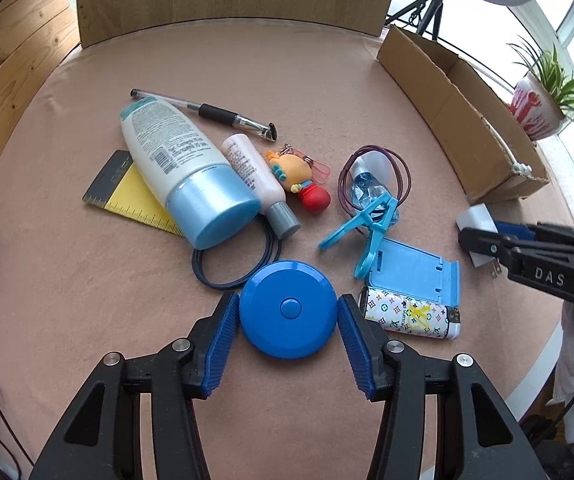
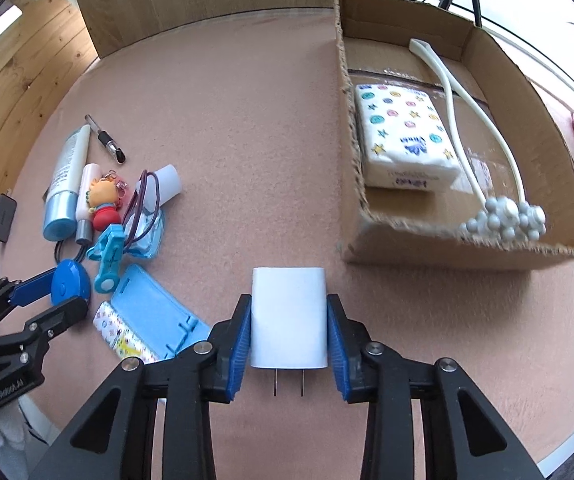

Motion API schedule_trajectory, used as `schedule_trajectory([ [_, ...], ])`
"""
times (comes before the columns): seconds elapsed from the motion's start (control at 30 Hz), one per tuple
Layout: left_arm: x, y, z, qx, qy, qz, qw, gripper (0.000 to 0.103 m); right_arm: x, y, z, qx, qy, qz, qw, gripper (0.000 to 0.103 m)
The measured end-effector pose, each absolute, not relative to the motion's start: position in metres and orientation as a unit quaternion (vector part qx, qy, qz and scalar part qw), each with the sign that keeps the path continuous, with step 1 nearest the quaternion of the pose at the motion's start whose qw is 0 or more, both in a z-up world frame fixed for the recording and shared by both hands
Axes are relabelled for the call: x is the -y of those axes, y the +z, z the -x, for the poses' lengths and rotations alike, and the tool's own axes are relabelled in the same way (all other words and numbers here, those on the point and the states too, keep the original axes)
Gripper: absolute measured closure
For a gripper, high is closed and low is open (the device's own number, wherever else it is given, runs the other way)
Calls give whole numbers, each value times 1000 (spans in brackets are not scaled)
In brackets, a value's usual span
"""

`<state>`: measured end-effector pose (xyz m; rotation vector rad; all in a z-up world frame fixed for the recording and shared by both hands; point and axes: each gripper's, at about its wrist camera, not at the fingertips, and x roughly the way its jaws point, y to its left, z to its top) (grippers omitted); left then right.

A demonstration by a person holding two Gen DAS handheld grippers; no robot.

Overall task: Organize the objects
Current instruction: 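Set the white charger down and regrasp it with the right gripper, then carry the charger into the box with the right gripper while the left carries the blue tape measure there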

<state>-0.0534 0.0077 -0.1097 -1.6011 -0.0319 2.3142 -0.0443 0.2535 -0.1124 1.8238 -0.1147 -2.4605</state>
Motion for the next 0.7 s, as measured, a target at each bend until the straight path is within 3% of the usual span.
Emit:
schedule_trajectory([
  [0.37,-3,-91,62,51,811,557,171,49,-283,-90,18,86,-804,-586,49,71],
  [0.7,-56,-57,87,50,813,538,219,49,-309,-58,8,111,-821,-558,40,71],
])
